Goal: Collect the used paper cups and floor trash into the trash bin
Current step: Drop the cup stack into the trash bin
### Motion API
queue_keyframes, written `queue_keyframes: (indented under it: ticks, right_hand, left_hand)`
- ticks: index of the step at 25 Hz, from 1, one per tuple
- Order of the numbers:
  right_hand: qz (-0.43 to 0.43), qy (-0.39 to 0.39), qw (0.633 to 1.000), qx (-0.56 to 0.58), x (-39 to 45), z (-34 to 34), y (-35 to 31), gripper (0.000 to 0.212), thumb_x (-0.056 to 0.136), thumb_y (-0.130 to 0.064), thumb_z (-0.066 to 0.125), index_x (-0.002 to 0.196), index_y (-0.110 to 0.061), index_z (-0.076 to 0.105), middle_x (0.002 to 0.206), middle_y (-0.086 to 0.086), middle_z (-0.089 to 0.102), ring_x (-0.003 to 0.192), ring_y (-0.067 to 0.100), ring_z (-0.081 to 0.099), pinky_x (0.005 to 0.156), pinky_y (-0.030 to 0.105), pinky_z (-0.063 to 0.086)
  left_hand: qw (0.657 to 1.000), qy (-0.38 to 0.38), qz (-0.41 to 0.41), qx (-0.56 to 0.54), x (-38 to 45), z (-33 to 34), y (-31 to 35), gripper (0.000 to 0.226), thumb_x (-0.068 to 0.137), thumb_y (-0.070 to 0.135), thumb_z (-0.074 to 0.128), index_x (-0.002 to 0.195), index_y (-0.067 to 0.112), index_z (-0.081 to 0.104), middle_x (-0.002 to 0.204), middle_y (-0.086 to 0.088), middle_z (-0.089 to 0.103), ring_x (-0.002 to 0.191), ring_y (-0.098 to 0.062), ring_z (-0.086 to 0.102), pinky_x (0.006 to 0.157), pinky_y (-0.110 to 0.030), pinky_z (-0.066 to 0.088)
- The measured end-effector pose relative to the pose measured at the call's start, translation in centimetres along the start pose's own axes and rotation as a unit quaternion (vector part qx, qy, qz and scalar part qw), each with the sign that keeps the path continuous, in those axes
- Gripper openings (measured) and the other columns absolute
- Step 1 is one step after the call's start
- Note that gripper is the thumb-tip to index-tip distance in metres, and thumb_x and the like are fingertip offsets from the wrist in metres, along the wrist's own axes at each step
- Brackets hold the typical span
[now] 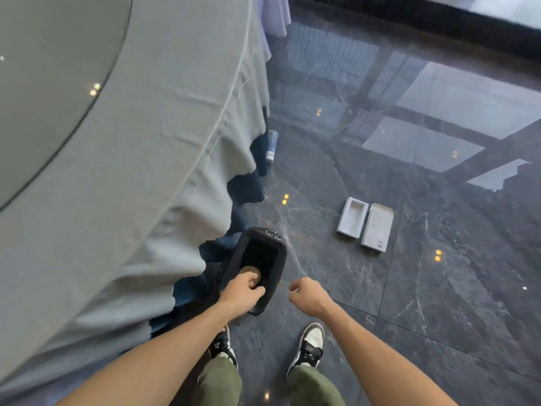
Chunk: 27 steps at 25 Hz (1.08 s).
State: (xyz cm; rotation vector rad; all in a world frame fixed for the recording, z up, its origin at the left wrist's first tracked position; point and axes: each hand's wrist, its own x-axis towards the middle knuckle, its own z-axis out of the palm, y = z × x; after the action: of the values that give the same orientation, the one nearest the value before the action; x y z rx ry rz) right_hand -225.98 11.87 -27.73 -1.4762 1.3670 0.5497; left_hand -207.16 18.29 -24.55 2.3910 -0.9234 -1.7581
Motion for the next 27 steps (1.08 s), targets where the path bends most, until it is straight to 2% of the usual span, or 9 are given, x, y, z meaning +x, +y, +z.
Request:
queue_keyframes:
  ticks: [4, 12, 16, 19, 24, 27]
  right_hand:
    - [-0.017, 0.023, 1.000, -0.009, -7.6, -9.5, 2.4, 0.043, 0.094, -0.022, 0.057, 0.135, -0.010, 0.066, 0.137, 0.011, 0.066, 0.125, 0.030, 0.061, 0.100, 0.033, 0.049]
    - [-0.009, 0.134, 0.990, 0.040, -15.2, -25.7, 7.2, 0.048, 0.094, -0.027, 0.061, 0.138, -0.009, 0.061, 0.141, 0.011, 0.063, 0.130, 0.027, 0.058, 0.106, 0.033, 0.046]
    - [0.000, 0.165, 0.986, 0.038, -15.1, -31.2, 8.6, 0.050, 0.094, -0.027, 0.061, 0.140, -0.008, 0.058, 0.143, 0.013, 0.060, 0.130, 0.028, 0.057, 0.102, 0.033, 0.046]
    - [0.009, 0.171, 0.985, 0.033, -13.7, -35.0, 8.9, 0.047, 0.095, -0.025, 0.058, 0.137, -0.004, 0.058, 0.142, 0.016, 0.058, 0.130, 0.032, 0.055, 0.105, 0.039, 0.047]
    - [0.019, 0.197, 0.980, 0.010, -9.4, -40.8, 8.1, 0.056, 0.093, -0.032, 0.056, 0.145, -0.014, 0.049, 0.149, 0.011, 0.049, 0.138, 0.032, 0.047, 0.111, 0.045, 0.042]
    - [0.012, 0.229, 0.973, -0.006, -7.2, -43.5, 7.4, 0.063, 0.095, -0.035, 0.058, 0.154, -0.018, 0.040, 0.156, 0.008, 0.040, 0.141, 0.031, 0.041, 0.112, 0.044, 0.039]
  left_hand:
    - [0.997, 0.020, 0.057, 0.049, -6.2, -0.5, 10.3, 0.063, 0.100, 0.036, 0.067, 0.157, 0.018, 0.048, 0.153, -0.007, 0.058, 0.138, -0.026, 0.058, 0.115, -0.037, 0.045]
    - [0.977, 0.037, 0.179, 0.108, -11.0, 1.6, 28.3, 0.074, 0.095, 0.046, 0.069, 0.159, 0.016, 0.044, 0.162, -0.007, 0.048, 0.147, -0.024, 0.048, 0.118, -0.038, 0.040]
    - [0.966, 0.037, 0.218, 0.132, -9.8, 2.3, 34.7, 0.075, 0.095, 0.044, 0.068, 0.159, 0.014, 0.042, 0.163, -0.009, 0.045, 0.150, -0.026, 0.044, 0.121, -0.039, 0.037]
    - [0.962, 0.035, 0.224, 0.150, -7.3, 1.9, 38.4, 0.080, 0.091, 0.052, 0.067, 0.160, 0.020, 0.041, 0.161, -0.010, 0.045, 0.149, -0.029, 0.043, 0.120, -0.046, 0.038]
    - [0.960, 0.027, 0.221, 0.172, -1.4, 0.3, 43.2, 0.081, 0.095, 0.051, 0.064, 0.163, 0.020, 0.034, 0.162, -0.009, 0.042, 0.148, -0.029, 0.043, 0.120, -0.044, 0.038]
    - [0.961, 0.037, 0.220, 0.166, 1.1, -0.7, 44.9, 0.082, 0.095, 0.051, 0.064, 0.164, 0.020, 0.033, 0.163, -0.008, 0.041, 0.148, -0.029, 0.043, 0.120, -0.044, 0.037]
